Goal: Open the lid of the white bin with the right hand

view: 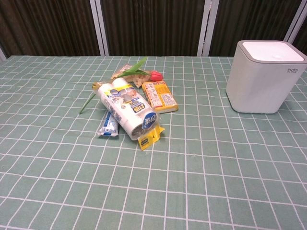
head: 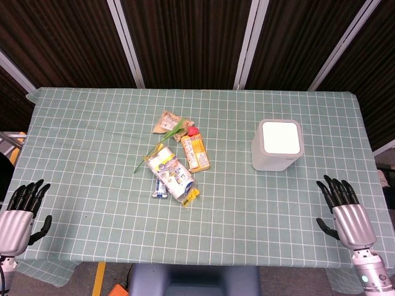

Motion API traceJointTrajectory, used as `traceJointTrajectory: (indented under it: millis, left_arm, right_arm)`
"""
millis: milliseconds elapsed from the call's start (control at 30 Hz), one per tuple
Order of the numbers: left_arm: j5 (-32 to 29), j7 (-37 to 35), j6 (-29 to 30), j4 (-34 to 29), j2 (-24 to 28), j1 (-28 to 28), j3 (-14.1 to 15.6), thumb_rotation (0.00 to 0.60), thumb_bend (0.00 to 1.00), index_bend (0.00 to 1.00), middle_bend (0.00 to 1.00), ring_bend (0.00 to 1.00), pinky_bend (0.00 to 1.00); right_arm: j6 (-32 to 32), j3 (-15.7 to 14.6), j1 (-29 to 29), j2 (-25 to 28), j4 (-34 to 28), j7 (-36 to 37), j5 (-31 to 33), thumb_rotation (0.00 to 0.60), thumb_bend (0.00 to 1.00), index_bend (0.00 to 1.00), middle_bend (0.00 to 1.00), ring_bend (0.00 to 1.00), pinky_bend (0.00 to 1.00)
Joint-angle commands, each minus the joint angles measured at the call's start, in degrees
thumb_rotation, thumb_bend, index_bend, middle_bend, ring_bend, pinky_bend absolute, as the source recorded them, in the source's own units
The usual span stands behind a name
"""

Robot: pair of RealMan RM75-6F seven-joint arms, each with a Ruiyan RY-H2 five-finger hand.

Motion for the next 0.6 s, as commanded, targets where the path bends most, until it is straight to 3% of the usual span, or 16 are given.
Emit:
traceJointTrajectory:
  millis: [33, 167, 200, 267, 300, 367, 400, 467, 600]
  left_arm:
    - [-0.1, -0.1, -0.1, 0.1, 0.0, 0.0, 0.0, 0.6, 0.48, 0.0, 0.0, 0.0, 0.09]
    - [-0.5, -0.4, -0.5, 0.1, 0.1, -0.1, -0.1, 0.6, 0.48, 0.0, 0.0, 0.0, 0.09]
    - [-0.6, -0.5, -0.5, 0.1, 0.2, -0.1, -0.2, 0.6, 0.48, 0.0, 0.0, 0.0, 0.09]
    - [-0.6, -0.9, -0.4, 0.1, 0.3, -0.1, -0.2, 0.6, 0.48, 0.0, 0.0, 0.0, 0.09]
    - [-0.6, -1.0, -0.4, 0.2, 0.3, -0.1, -0.3, 0.6, 0.48, 0.0, 0.0, 0.0, 0.09]
    - [-0.5, -1.2, -0.3, 0.2, 0.3, -0.2, -0.3, 0.6, 0.48, 0.0, 0.0, 0.0, 0.09]
    - [-0.3, -1.3, -0.2, 0.2, 0.2, -0.2, -0.3, 0.6, 0.48, 0.0, 0.0, 0.0, 0.08]
    - [0.1, -1.4, -0.1, 0.2, 0.2, -0.2, -0.2, 0.6, 0.48, 0.0, 0.0, 0.0, 0.08]
    - [-0.1, -1.7, -0.1, 0.2, 0.3, -0.2, -0.2, 0.6, 0.48, 0.0, 0.0, 0.0, 0.08]
  right_arm:
    - [-0.3, 0.1, 0.1, -0.2, 0.1, -0.2, 0.2, 0.6, 0.35, 0.0, 0.0, 0.0, 0.0]
    - [-0.9, 0.9, 0.8, -1.0, 0.3, -0.8, 0.8, 0.6, 0.35, 0.0, 0.0, 0.0, 0.0]
    - [-1.2, 1.3, 1.2, -1.0, 0.0, -1.2, 1.1, 0.6, 0.35, 0.0, 0.08, 0.07, 0.07]
    - [-3.1, 2.6, 2.6, -0.5, -1.6, -1.8, 2.6, 0.6, 0.35, 0.0, 0.34, 0.39, 0.4]
    - [-4.8, 3.1, 3.6, 0.0, -2.6, -1.9, 3.6, 0.6, 0.35, 0.0, 0.55, 0.64, 0.64]
    - [-9.0, 4.7, 6.2, 1.2, -4.5, -3.7, 6.3, 0.6, 0.35, 0.0, 0.8, 0.9, 0.91]
    - [-10.4, 5.6, 7.3, 1.3, -5.0, -4.8, 7.6, 0.6, 0.35, 0.0, 0.89, 0.97, 0.97]
    - [-13.1, 7.6, 9.6, 1.4, -6.4, -7.4, 10.8, 0.6, 0.35, 0.0, 0.97, 1.0, 1.0]
    - [-18.3, 10.4, 13.6, 1.7, -8.8, -12.0, 17.9, 0.6, 0.35, 0.0, 1.0, 1.0, 1.0]
